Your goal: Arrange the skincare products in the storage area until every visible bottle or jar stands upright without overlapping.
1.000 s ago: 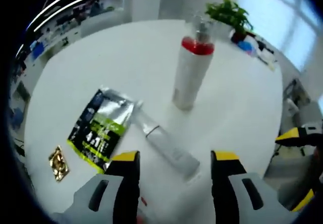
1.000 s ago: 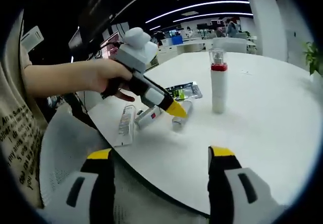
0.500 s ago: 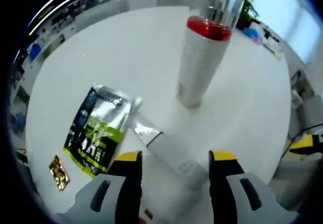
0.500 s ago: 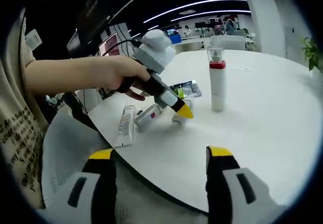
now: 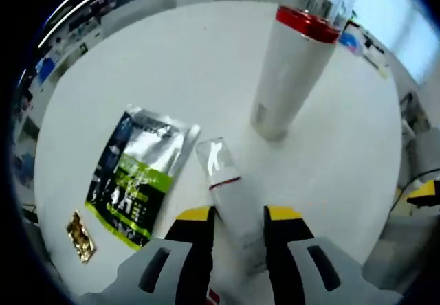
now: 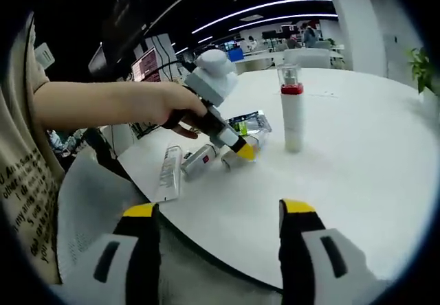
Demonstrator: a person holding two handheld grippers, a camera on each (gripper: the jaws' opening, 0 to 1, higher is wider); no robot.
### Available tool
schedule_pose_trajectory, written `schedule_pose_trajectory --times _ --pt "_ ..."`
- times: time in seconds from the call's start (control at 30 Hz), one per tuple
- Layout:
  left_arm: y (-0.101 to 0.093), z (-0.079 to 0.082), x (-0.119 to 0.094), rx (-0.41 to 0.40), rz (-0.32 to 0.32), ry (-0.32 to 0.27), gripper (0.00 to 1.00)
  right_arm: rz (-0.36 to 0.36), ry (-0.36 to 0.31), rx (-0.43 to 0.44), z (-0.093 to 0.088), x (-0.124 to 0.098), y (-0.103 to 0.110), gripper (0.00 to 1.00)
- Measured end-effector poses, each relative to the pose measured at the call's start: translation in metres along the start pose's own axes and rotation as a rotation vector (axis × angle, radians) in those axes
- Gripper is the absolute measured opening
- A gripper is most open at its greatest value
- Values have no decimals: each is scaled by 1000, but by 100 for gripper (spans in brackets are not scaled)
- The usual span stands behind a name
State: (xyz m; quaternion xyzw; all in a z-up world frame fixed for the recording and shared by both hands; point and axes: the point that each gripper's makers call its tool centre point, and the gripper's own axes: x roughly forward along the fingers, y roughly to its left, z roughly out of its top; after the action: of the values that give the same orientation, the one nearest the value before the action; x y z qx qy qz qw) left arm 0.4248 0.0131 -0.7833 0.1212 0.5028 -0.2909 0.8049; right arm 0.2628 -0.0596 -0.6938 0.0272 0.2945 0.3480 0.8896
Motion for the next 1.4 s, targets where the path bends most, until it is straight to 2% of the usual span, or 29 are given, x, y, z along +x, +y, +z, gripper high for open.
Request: schedule_pose_trajectory --times 0.1,0.33,0.47,0.57,0.67,0.73,0.8,0.83,0.87,0.9,0.97,1.07,1.17,1.4 --pt "2 0 0 8 5 -2 21 3 0 0 0 0 0 71" --pt "5 0 3 112 7 -15 18 7 -2 -5 0 0 1 71" --pt "7 2 2 49 -14 -66 17 -7 -8 -12 1 -1 -1 72" --pt "7 1 0 -4 -31 -68 17 2 -11 -5 1 -1 -1 72" --pt "7 1 -1 -6 -42 -68 16 9 -17 19 2 -1 -2 73" --pt "2 6 -5 -27 -84 -103 17 12 -27 35 4 -2 -2 73" --pt "-4 9 -11 -97 -113 -128 17 16 -34 41 5 -3 -2 73" --pt "-7 13 -15 -149 -148 -156 17 6 -42 41 7 -4 -4 73" --pt "-8 14 -18 -167 -160 -163 17 3 -49 37 8 -5 -5 73" --pt "-10 17 -24 -171 -175 -186 17 2 -57 37 10 -7 -6 74" --pt "-12 17 -36 -157 -186 -195 17 -10 -75 50 13 -9 -9 73" --pt "-17 17 -53 -129 -191 -222 17 -34 -99 103 19 -13 -17 72" --pt "-25 18 -75 -147 -228 -272 17 -22 -165 175 36 -20 -22 70" --pt "-55 15 -124 -170 -310 -371 17 64 -269 238 70 -32 -17 62"
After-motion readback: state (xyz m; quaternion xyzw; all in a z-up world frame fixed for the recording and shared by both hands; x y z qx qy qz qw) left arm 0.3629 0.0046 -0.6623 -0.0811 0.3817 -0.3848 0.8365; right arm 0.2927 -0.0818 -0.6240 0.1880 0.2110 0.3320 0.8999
